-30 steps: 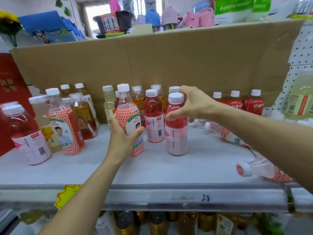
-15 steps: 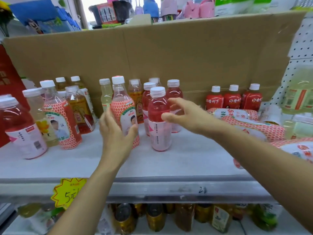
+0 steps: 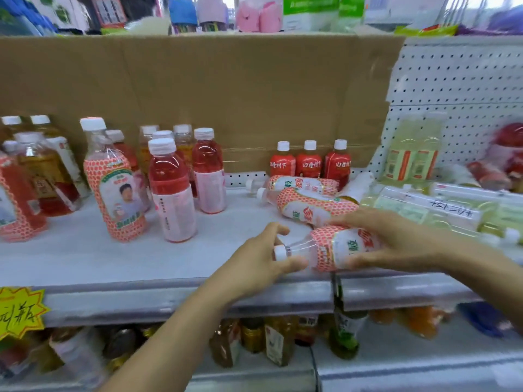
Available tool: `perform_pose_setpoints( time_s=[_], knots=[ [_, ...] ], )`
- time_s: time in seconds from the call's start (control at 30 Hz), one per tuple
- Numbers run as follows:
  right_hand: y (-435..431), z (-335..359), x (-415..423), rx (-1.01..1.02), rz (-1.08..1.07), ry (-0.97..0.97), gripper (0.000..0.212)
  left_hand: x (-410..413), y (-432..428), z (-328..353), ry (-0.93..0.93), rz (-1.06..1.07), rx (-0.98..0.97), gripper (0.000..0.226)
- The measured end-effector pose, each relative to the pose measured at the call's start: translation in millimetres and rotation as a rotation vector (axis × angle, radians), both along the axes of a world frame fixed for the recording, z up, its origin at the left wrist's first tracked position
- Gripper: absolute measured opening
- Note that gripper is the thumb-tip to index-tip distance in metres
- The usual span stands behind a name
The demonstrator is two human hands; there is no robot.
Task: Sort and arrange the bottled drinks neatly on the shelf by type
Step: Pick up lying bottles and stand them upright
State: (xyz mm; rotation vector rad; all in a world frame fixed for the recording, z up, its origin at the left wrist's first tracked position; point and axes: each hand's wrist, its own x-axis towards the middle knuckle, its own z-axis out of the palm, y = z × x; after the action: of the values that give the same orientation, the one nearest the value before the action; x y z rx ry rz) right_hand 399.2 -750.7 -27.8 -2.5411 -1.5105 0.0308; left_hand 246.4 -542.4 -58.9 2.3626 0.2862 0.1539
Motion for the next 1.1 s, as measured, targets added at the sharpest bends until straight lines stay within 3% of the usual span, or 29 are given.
perform_pose_setpoints(
  time_s=[0.1,0.23,0.3,0.37,0.47,0.6,0.73,0.83,0.93,1.1],
  knots=[
    [-1,-1,4,0.029,0.036,-0.055,0.076,5,-3,2,-0.122,0.092,0.016,0.025],
    [12,2,-2,0.232,0.077,0.145,0.064,8,1,21,-0.429,0.275,-0.343,0.018],
    [21,5,-1,0.329,0.112,0.207,0.048,8,6,36,-0.589,0.344,-0.36,0.021],
    [30,8,6,0.431,0.131,0.189,0.037,7,14,52,-0.69,0.41,-0.295,0.026],
    [53,8,28,0.375,0.032,0.085,0.045,6,29,79,-0.74,0.458,-0.163,0.029],
    [86,-1,52,0.08,-0.104,-0.054,0.053,14,41,121,-0.664,0.389,0.105,0.03],
    [106,-10,55,-0.018,-0.192,-0.222,0.074,25,58,141,-0.52,0.379,0.413,0.028],
    [116,-13,54,-0.026,-0.216,-0.295,0.067,24,79,145,-0.477,0.392,0.473,0.027],
    [120,-7,57,0.039,-0.205,-0.119,0.052,20,97,146,-0.472,0.385,0.48,0.023],
    [134,7,45,0.452,-0.073,0.513,0.048,15,112,145,-0.492,0.361,0.466,0.022]
  ],
)
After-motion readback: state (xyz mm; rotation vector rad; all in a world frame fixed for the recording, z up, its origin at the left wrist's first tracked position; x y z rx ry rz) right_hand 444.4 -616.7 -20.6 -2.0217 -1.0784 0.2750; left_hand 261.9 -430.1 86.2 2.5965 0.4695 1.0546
